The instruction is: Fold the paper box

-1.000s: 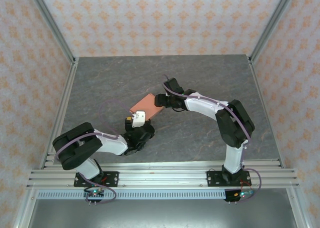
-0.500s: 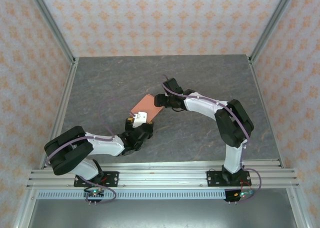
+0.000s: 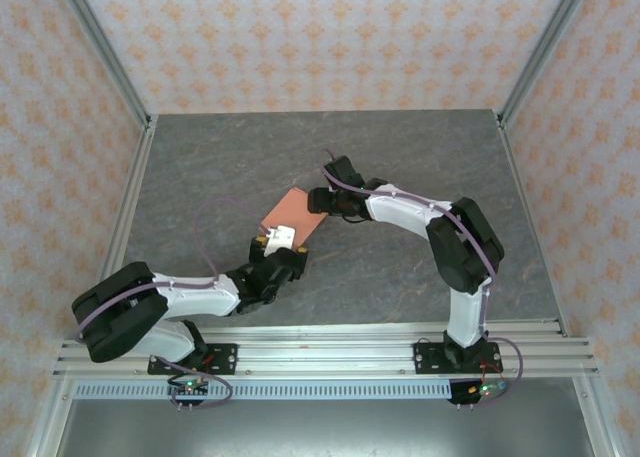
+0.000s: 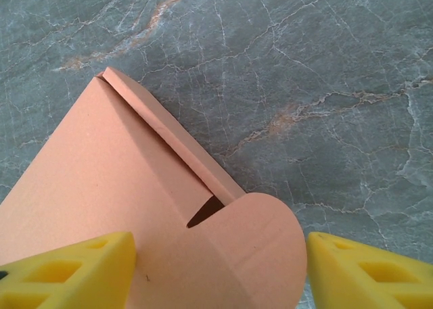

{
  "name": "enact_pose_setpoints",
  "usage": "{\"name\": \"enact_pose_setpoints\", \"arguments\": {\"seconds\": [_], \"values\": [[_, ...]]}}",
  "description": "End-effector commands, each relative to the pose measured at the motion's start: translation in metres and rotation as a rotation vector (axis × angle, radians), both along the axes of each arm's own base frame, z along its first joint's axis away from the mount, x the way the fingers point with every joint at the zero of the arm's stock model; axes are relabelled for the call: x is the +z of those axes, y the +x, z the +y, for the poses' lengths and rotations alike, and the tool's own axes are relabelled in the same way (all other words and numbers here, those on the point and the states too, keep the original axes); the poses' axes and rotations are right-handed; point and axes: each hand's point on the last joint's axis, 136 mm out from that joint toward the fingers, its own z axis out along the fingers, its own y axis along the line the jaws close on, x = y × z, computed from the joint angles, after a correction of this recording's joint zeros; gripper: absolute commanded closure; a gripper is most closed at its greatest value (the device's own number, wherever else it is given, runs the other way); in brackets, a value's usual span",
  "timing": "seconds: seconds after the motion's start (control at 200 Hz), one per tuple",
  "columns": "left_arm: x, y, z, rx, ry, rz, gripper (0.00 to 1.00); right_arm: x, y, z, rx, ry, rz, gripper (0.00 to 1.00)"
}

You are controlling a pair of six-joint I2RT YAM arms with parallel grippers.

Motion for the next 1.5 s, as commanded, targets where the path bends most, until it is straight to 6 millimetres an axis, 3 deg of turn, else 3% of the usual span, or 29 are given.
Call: {"name": "enact_pose_setpoints", "arguments": {"seconds": [0.0,0.23,0.41,0.525,0.646,0.816,0.981,1.266,1.496], "values": [[-0.007,-0.009,0.002,-0.039,0.040,0.036,0.11,0.001,0.003,0.001,-0.009,-0.025,-0.007,0.33],[0.001,-0.021,0.000,-0.087,-0.003,0.070,0.10,0.001,0.003,0.000,-0.011,-0.031,-0.010,0.33],[0.031,-0.031,-0.004,-0.139,-0.086,0.063,0.10,0.003,0.003,-0.001,-0.007,-0.033,-0.013,0.33],[0.059,-0.022,0.017,-0.018,-0.117,0.035,0.12,0.002,0.002,-0.003,-0.008,-0.043,-0.019,0.33],[0.068,0.000,0.037,0.097,-0.184,0.071,0.16,-0.001,0.002,-0.004,-0.005,-0.056,-0.023,0.33],[0.058,0.038,0.050,0.198,-0.147,0.128,0.16,-0.009,0.003,-0.008,-0.005,-0.086,-0.024,0.33],[0.040,0.061,0.042,0.209,-0.097,0.179,0.16,-0.011,0.004,-0.011,-0.001,-0.108,-0.029,0.32],[-0.002,0.058,0.038,0.201,-0.052,0.264,0.16,-0.036,-0.001,-0.019,-0.004,-0.157,0.000,0.31],[-0.020,0.053,0.041,0.196,-0.021,0.301,0.16,-0.061,-0.002,-0.028,-0.008,-0.187,0.023,0.30]]}}
